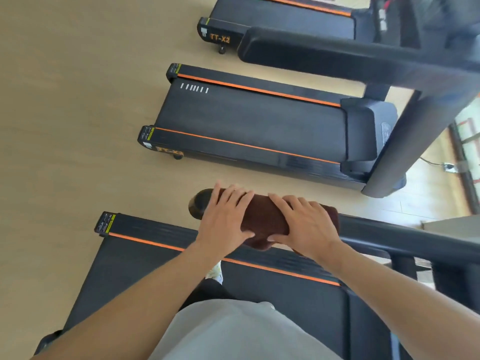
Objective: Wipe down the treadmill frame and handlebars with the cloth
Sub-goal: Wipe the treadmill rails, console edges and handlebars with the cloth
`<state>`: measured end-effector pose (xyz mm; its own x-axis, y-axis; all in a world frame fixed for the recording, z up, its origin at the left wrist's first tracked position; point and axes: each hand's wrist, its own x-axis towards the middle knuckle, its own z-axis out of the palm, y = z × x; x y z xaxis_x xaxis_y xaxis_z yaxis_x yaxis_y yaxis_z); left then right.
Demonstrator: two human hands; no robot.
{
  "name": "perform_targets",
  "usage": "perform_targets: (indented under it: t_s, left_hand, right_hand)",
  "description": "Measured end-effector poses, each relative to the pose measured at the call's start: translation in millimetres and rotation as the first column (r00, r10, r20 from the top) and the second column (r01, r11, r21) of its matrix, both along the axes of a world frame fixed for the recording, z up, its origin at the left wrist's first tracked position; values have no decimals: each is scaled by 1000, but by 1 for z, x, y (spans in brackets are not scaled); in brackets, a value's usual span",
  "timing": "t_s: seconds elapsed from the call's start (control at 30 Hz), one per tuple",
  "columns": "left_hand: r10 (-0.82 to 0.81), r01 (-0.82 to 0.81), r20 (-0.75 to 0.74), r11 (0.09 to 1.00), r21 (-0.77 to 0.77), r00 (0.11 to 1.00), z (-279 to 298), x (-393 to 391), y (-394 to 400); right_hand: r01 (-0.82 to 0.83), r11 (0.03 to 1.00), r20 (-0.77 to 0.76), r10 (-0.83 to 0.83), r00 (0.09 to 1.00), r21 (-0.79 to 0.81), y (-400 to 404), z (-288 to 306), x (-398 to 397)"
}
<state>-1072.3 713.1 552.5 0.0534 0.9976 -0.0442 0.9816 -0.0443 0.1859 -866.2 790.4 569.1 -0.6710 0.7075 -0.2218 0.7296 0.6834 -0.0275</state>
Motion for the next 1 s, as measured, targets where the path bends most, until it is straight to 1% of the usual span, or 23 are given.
perform_targets:
  t_s: [0.07, 0.17, 0.27, 0.33, 0.43, 0.57, 0.67, 0.73, 0.83, 0.9, 1.0]
  left_hand:
    - [-112, 105, -74, 990, -92, 991, 8, 30, 24]
    - [-177, 158, -108, 975, -159, 978, 18, 83, 49]
    - [-182, 167, -90, 974, -154, 979, 18, 115, 57]
    - [-184, 176, -78, 979, -106, 980, 14, 115, 56]
    - [-204, 201, -57, 978, -56, 977, 6, 92, 52]
    - [-184, 183, -26, 983, -23, 983, -3, 29, 39]
    - [-149, 154, 62, 984, -92, 987, -3, -37, 28]
    - [-76, 106, 172, 979, -173, 982, 0, -74, 24]
    - [16, 75, 335, 964, -255, 942, -2, -102, 18]
    - [31, 80, 376, 957, -278, 926, -4, -106, 19]
    - [-6, 117, 365, 953, -281, 931, -3, -101, 23]
  right_hand:
    - [64, 998, 9, -64, 998, 12, 3, 4, 31]
    - [141, 989, 19, -142, 990, 40, 7, 9, 78]
    - [192, 980, 20, -193, 981, 60, 9, 9, 106]
    - [214, 974, 45, -218, 975, 73, 9, 8, 105]
    - [204, 977, 92, -209, 974, 54, 9, 9, 80]
    - [95, 995, 60, -94, 994, -14, 5, 6, 12]
    - [12, 999, 4, -11, 1000, -30, -4, 0, -57]
    - [-23, 999, -30, 22, 999, -26, -9, -5, -96]
    - [-51, 999, -50, 50, 998, -17, -13, -10, -128]
    - [-55, 998, -66, 55, 996, -3, -13, -13, -131]
    - [-66, 998, -113, 66, 991, 5, -12, -17, -118]
